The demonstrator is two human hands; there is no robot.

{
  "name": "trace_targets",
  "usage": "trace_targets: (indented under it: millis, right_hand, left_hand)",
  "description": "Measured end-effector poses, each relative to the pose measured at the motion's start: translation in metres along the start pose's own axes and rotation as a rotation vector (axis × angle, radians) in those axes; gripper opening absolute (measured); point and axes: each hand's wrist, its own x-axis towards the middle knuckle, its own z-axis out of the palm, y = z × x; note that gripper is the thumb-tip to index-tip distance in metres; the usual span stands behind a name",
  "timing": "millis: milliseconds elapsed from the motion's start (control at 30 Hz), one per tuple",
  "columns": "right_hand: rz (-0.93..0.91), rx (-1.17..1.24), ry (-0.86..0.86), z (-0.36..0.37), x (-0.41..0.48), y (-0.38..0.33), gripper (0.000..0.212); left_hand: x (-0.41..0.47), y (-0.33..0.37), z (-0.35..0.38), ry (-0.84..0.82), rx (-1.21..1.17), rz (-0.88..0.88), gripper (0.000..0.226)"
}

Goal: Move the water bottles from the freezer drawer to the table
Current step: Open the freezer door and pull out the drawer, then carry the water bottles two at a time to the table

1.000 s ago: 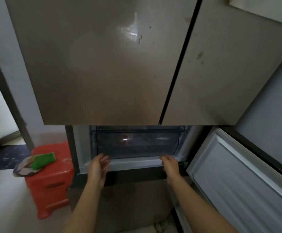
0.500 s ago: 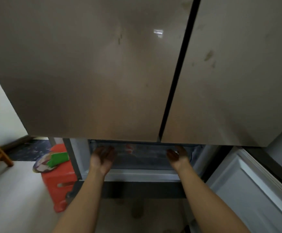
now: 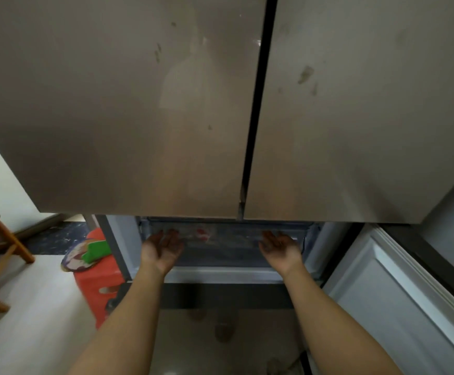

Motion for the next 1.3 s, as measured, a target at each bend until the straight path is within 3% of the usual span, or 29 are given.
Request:
trace_targets:
  millis: [133,633,700,1300]
  right_hand:
    - [0.006,0.002,0.032,-0.016,-0.017,0.009,0.024]
    - [-0.071,0.049,-0.082,-0.118,-0.131,0.068,0.018]
    - [-0.065,0.030,-0.095,-0.129,-0.148,0.074,0.031]
    - [-0.028,-0.020,-0.067,-0.157,-0.202,0.078,0.034]
  left_hand:
    - [-0.020,-0.004,-0.018,-0.049,-0.028,-0.015,0.012]
    - [-0.129,-0.030,-0.117,-0.058,0.021,-0.060,0.025]
    - [-0.146,-0.033,-0.129,-0.048,0.020,-0.056,0.026]
    - [-0.213,-0.056,-0.143,0.050,0.112,0.012,0.023]
